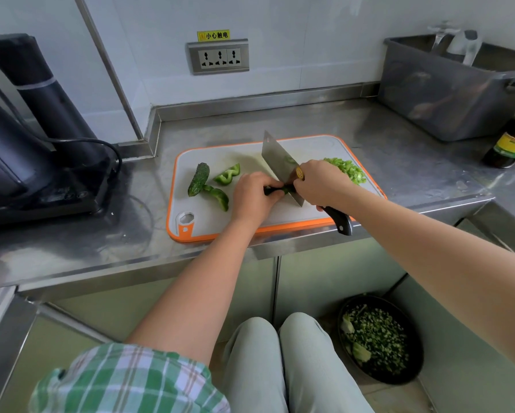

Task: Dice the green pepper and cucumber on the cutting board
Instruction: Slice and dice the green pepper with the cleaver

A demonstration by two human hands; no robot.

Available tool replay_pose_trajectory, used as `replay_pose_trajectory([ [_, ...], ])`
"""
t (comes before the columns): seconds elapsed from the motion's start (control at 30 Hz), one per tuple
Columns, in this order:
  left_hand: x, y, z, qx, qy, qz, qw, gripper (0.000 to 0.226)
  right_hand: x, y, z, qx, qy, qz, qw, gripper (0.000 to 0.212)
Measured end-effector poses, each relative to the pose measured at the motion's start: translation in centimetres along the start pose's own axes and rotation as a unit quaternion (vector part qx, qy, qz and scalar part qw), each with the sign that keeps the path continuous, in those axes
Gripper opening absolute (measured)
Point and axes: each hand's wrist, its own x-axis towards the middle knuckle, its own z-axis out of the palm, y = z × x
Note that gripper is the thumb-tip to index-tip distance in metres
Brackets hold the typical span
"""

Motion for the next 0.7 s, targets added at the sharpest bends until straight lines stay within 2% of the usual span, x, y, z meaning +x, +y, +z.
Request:
replay_pose_trajectory([
  [0.13,-0.1,0.2,-0.1,-0.008,0.001,-0.005,1.0,0.017,-0.1,1.1,0.2,0.046,0.031,0.0,0.998,0.018],
  [0.23,-0.2,0.3,-0.1,-0.014,0.008,-0.011,1.0,0.016,-0.4,1.3,-0.7,0.065,0.012,0.009,0.998,0.014],
  [0.43,-0.4,0.7,-0.5,-0.02,0.008,-0.024,0.999,0.015,-0.9,0.2,-1.2,0.036,-0.042,-0.005,0.998,0.009],
  [0.7,-0.5,1.0,-0.6,-0.01,0.016,-0.021,1.0,0.014,-0.5,-0.2,-0.1,0.017,-0.017,0.004,1.0,0.011],
])
